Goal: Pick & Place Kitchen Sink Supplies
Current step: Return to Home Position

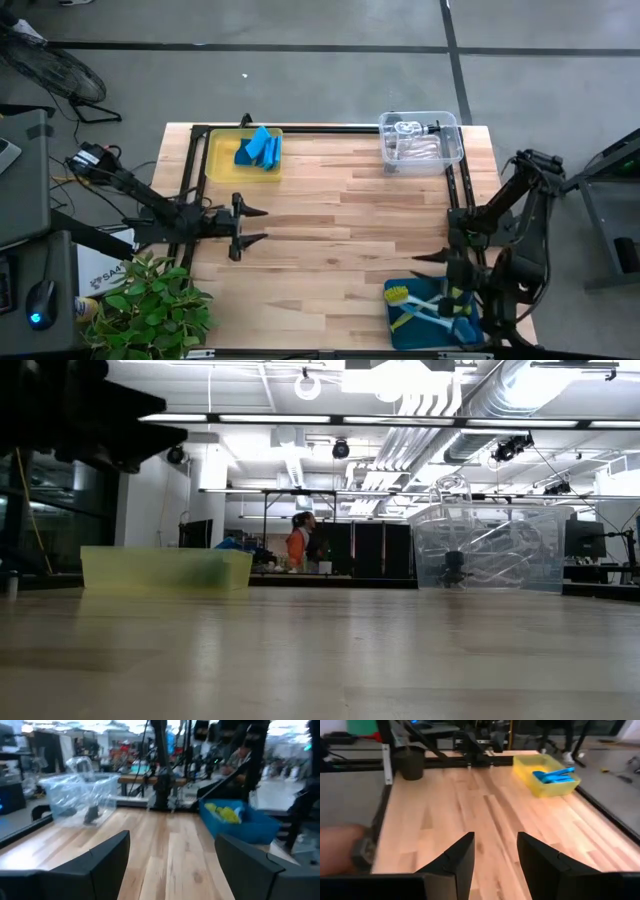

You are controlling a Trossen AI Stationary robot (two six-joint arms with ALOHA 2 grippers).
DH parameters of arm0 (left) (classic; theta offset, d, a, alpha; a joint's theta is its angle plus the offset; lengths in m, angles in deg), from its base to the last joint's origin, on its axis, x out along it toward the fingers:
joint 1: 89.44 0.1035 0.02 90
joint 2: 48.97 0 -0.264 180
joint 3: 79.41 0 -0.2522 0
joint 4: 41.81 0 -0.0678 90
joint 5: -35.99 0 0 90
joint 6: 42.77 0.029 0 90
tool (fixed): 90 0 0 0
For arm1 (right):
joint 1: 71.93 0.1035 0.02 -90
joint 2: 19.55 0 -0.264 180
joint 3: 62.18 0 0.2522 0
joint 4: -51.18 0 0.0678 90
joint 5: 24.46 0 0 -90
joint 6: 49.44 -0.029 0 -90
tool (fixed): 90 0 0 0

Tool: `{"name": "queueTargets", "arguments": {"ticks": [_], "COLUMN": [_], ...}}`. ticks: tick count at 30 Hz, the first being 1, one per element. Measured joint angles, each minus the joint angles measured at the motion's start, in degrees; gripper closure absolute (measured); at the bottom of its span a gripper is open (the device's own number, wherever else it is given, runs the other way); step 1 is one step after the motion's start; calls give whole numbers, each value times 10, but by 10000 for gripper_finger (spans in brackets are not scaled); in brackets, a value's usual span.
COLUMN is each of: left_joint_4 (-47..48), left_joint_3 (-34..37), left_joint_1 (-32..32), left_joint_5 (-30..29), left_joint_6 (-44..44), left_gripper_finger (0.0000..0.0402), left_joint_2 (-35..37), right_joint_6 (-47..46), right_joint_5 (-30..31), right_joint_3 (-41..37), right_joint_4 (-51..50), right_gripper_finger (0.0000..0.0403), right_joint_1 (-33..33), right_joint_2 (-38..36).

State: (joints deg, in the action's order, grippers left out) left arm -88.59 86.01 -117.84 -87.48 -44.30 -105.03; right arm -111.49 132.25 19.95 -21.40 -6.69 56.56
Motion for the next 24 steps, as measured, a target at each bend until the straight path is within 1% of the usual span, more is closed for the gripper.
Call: {"name": "queueTargets", "arguments": {"ticks": [3, 6, 8, 11, 15, 16, 18, 20, 22, 24], "left_joint_4": [4, 19, 21, 20, 34, 38, 42, 42, 42, 42], "left_joint_3": [0, 0, 1, 1, 1, 2, 2, 2, 2, 2], "left_joint_1": [58, 138, 189, 246, 296, 304, 316, 326, 335, 345], "left_joint_5": [72, 151, 218, 300, 340, 348, 361, 365, 373, 379], "left_joint_6": [2, -6, -16, -20, -32, -32, -32, -32, -31, -30], "left_gripper_finger": [120, 139, 153, 173, 188, 190, 192, 193, 193, 193], "left_joint_2": [6, 6, 6, 9, 9, 11, 12, 12, 12, 12], "right_joint_6": [-7, -8, 3, 65, 180, 221, 318, 419, 504, 543], "right_joint_5": [23, 38, 42, 61, 52, 40, -16, -97, -185, -261], "right_joint_3": [-33, -112, -184, -298, -434, -466, -520, -568, -610, -637], "right_joint_4": [8, 88, 176, 342, 544, 596, 714, 837, 938, 983], "right_gripper_finger": [261, 262, 262, 261, 262, 262, 262, 261, 261, 261], "right_joint_1": [-5, -10, -12, -19, -47, -59, -94, -140, -195, -250], "right_joint_2": [-11, -46, -80, -138, -231, -257, -304, -346, -379, -408]}}
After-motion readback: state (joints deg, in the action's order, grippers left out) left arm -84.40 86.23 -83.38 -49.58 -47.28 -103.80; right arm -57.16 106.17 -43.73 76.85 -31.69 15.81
